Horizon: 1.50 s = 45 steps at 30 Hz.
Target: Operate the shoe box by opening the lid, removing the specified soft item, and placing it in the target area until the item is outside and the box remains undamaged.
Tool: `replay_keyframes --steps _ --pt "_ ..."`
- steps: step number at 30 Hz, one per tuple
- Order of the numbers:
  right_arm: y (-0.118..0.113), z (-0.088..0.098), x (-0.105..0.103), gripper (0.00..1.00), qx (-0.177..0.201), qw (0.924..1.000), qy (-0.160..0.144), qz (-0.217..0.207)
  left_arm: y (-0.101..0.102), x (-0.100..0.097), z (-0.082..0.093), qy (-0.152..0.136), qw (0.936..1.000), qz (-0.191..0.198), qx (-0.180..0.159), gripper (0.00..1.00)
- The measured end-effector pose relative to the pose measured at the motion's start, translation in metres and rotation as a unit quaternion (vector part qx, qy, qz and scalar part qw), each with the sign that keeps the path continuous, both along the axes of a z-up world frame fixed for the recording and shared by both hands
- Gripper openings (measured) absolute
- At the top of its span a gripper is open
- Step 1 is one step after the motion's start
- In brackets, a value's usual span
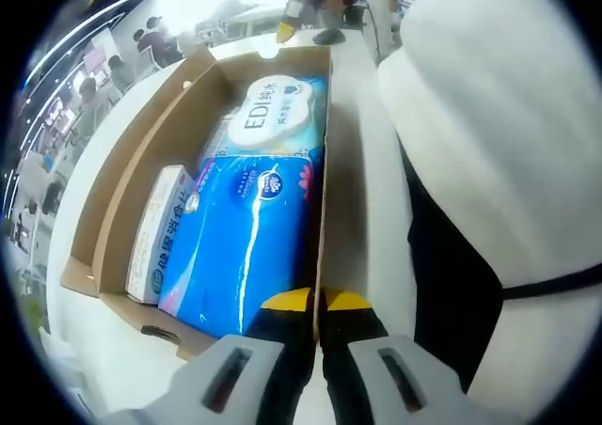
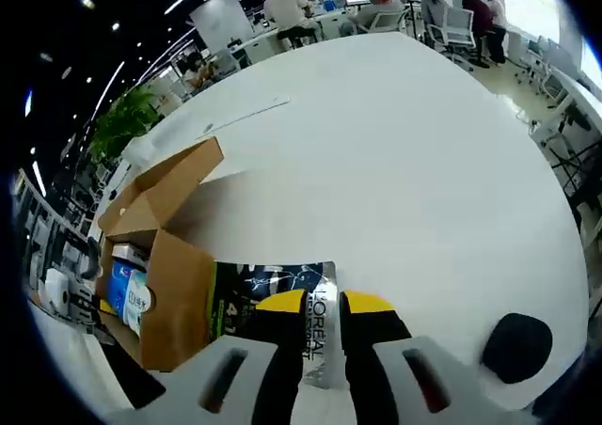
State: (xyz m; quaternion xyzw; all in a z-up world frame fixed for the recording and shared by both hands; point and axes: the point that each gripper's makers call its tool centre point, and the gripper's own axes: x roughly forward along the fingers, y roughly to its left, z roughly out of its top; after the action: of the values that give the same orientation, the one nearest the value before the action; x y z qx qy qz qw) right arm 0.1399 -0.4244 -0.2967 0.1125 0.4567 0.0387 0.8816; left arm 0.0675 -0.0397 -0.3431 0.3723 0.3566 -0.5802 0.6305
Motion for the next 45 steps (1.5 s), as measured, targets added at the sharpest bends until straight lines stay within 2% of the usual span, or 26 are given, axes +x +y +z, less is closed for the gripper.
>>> replay_keyframes --steps 4,7,10,14,16,19,23,26,28,30,31,33,40,45 --pt "0.005 0.009 0.005 0.13 -0.024 0.9989 -0.036 0.017 0.000 0.000 0.000 0.000 1.0000 0.000 0.000 0.02" --pt "0.013 0.011 0.005 0.15 -0.035 0.9973 -0.054 0.036 0.000 0.000 0.000 0.000 1.0000 0.000 0.000 0.02" --pt "0.020 0.013 0.004 0.18 -0.033 0.9968 -0.065 0.035 0.000 0.000 0.001 0.000 1.0000 0.000 0.000 0.02" --pt "0.029 0.009 0.006 0.22 -0.047 0.9950 -0.082 0.032 0.000 0.000 0.001 -0.001 1.0000 0.001 0.000 0.02" --pt "0.036 0.004 0.007 0.25 -0.042 0.9946 -0.088 0.037 0.000 0.000 0.001 -0.001 1.0000 0.002 0.001 0.02" --pt "0.043 -0.002 0.009 0.27 -0.035 0.9953 -0.084 0.035 0.000 0.000 0.001 -0.001 1.0000 0.001 0.001 0.02" --pt "0.048 -0.004 0.009 0.31 -0.062 0.9928 -0.091 0.048 0.000 0.000 0.001 0.000 1.0000 0.001 0.002 0.02" --pt "0.050 -0.011 0.004 0.33 -0.066 0.9929 -0.089 0.042 0.000 -0.001 0.002 -0.001 1.0000 0.001 0.002 0.02" --pt "0.054 -0.017 0.001 0.40 -0.063 0.9935 -0.088 0.036 0.000 -0.001 0.002 -0.001 1.0000 0.001 0.002 0.02" --pt "0.056 -0.021 -0.001 0.48 -0.087 0.9906 -0.097 0.042 0.000 -0.001 0.001 -0.001 1.0000 0.001 0.002 0.02" --pt "0.058 -0.022 -0.001 0.49 -0.086 0.9906 -0.097 0.043 0.000 -0.001 0.001 -0.001 1.0000 0.001 0.002 0.02" --pt "0.061 -0.026 -0.004 0.48 -0.084 0.9917 -0.089 0.042 0.000 -0.001 0.001 0.000 1.0000 0.001 0.003 0.02" --pt "0.065 -0.028 -0.005 0.48 -0.080 0.9917 -0.092 0.042 0.000 0.000 0.001 -0.001 1.0000 0.000 0.003 0.02" --pt "0.063 -0.039 -0.004 0.48 -0.064 0.9933 -0.086 0.043 0.000 0.000 0.001 -0.001 1.0000 0.000 0.003 0.02"
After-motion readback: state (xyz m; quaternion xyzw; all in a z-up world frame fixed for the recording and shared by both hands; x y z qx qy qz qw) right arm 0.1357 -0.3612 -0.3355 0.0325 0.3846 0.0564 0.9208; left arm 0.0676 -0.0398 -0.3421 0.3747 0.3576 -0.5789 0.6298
